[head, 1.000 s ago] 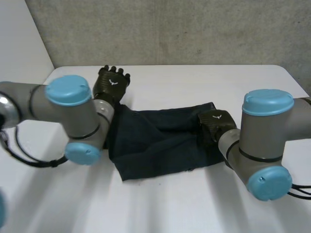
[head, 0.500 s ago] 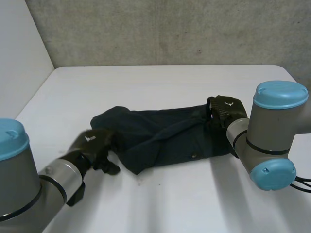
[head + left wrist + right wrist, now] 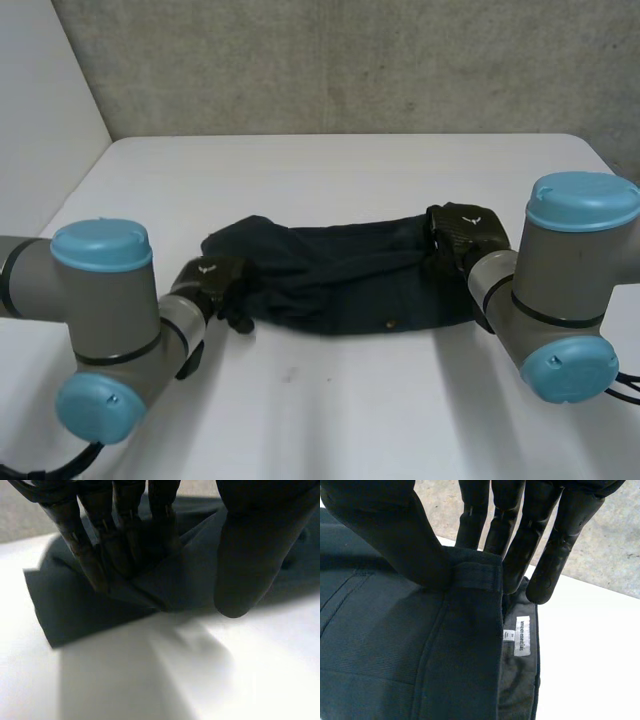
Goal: Fold the shorts.
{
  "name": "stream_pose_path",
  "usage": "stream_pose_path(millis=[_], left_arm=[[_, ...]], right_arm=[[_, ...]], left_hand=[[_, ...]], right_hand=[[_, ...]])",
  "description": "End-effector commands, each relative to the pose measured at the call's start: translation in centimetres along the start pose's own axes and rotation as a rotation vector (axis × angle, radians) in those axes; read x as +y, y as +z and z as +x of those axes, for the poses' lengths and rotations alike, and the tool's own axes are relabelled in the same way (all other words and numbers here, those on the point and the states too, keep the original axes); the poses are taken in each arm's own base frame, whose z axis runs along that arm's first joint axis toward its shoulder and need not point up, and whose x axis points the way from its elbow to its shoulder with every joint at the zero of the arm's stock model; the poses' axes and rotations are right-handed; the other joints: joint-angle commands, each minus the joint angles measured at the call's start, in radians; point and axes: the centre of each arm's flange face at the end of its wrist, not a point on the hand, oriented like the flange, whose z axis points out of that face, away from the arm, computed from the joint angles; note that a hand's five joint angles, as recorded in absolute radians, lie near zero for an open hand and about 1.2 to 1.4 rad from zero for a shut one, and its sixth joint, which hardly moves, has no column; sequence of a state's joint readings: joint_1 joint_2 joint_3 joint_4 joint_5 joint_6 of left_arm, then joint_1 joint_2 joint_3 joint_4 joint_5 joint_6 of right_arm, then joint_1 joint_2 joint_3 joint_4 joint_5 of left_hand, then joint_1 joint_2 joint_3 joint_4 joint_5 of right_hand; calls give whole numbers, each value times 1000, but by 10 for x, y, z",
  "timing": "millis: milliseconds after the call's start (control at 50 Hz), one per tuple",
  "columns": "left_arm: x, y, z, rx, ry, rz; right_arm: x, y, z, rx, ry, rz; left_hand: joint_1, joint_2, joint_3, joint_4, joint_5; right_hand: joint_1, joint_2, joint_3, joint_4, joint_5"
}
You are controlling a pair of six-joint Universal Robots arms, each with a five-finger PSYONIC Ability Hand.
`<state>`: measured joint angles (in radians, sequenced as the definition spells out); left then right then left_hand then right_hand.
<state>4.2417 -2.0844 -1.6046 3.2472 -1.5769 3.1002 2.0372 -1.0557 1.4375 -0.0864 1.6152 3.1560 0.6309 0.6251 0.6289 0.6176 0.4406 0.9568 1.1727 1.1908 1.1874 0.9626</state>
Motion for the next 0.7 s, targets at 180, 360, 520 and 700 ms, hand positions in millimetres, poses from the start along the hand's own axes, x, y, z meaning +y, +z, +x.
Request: stream_pose_path(millis=[180,360,520,700], left_arm=[[-22,9,-2,-15,30,112],[-16,23,-2,-21,139,110],[-18,46,-3,-52,194,166],[-66,20,-3,-116,337,274]], right_arm=[[-1,0,0,-1,-22,5],[-1,-2,-4,-29,-26,2],[0,-2,-5,-36,-69,2],[-28,-13,-6,-28,-337,56]], left_hand=[[61,67,63,74,77],[55,61,57,69,71],[415,421,417,428,431],[765,771,767,779,781]], right_hand=[[439,224,205,209,259],[439,224,205,209,259],[439,224,205,209,259],[439,224,205,209,259]])
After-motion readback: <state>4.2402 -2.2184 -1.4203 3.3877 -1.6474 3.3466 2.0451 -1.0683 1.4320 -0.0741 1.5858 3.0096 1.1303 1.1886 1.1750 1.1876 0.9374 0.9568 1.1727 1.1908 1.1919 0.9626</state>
